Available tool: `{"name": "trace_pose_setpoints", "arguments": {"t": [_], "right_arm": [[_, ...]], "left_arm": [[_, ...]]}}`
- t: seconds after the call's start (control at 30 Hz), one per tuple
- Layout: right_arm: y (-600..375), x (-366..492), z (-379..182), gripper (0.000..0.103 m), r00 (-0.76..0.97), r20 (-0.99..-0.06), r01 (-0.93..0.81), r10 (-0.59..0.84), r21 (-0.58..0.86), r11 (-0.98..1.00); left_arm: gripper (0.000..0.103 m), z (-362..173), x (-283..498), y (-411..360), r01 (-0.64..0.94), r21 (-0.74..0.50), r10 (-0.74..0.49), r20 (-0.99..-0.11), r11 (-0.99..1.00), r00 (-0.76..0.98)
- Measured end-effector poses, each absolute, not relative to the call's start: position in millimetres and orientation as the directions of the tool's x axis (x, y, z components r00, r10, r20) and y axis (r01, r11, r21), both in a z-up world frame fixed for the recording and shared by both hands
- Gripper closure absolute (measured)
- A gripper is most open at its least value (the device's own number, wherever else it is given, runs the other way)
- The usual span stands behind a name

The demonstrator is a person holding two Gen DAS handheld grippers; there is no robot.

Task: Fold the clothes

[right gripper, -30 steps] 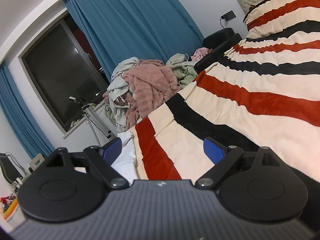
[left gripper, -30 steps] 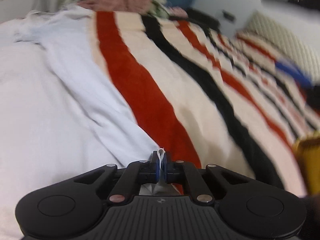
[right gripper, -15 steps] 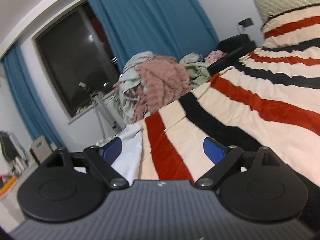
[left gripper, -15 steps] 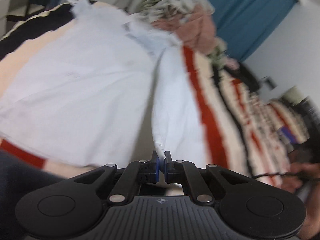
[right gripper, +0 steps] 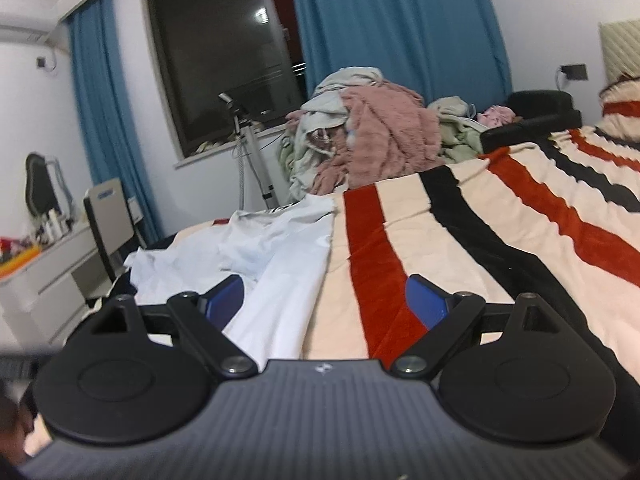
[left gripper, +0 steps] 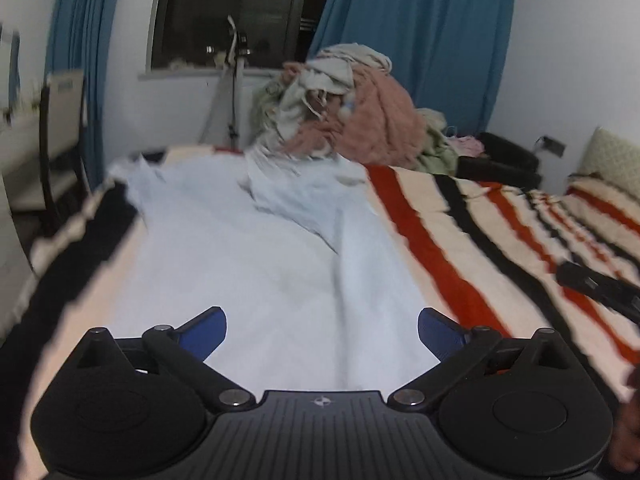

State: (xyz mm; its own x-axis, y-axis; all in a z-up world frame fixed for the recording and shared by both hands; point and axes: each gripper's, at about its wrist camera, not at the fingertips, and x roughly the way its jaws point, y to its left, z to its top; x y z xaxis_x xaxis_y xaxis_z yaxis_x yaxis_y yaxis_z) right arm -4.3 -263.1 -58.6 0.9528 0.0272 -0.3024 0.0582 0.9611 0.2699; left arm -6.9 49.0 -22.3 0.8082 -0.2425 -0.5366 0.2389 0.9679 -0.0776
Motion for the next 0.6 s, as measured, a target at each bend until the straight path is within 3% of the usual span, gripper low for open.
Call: {"name": "trace_pose_setpoints", "arguments": {"t": [0.23,0.33,0.5,0.6], "right_arm": [[-222.0,50.4,-56.6,0.013,0.917,-0.388,-0.007,0.088,0.205,0.979],[-179.8,106.4,-58.3,0.013,0.876,-0.436,-0.132,0.207,0.196,0.972],[-76.1,211.8,-81.6,0.016,0.795,-0.439,-0.370,0.418,0.195,0.908],[1.6,275.3,-102.5,0.026,0.759,-0.456,-0.441,0.465,0.166,0.882]], "left_arm": [[0.000,-29.0,13.7,102.4,0.129,-0.148,-0.188,-0.511,0.980,0.839],[0.000,-29.3,18.0,131.5,0.064,-0.154,-0.135,-0.515,0.986,0.846],[0.000,-30.2,17.8,174.0,-0.001,-0.256,-0.109,-0.416,0.967,0.903],[0.000,-43.9,29.1,197.5,-0.082,-0.274,-0.045,-0.426,0.958,0.904]]}}
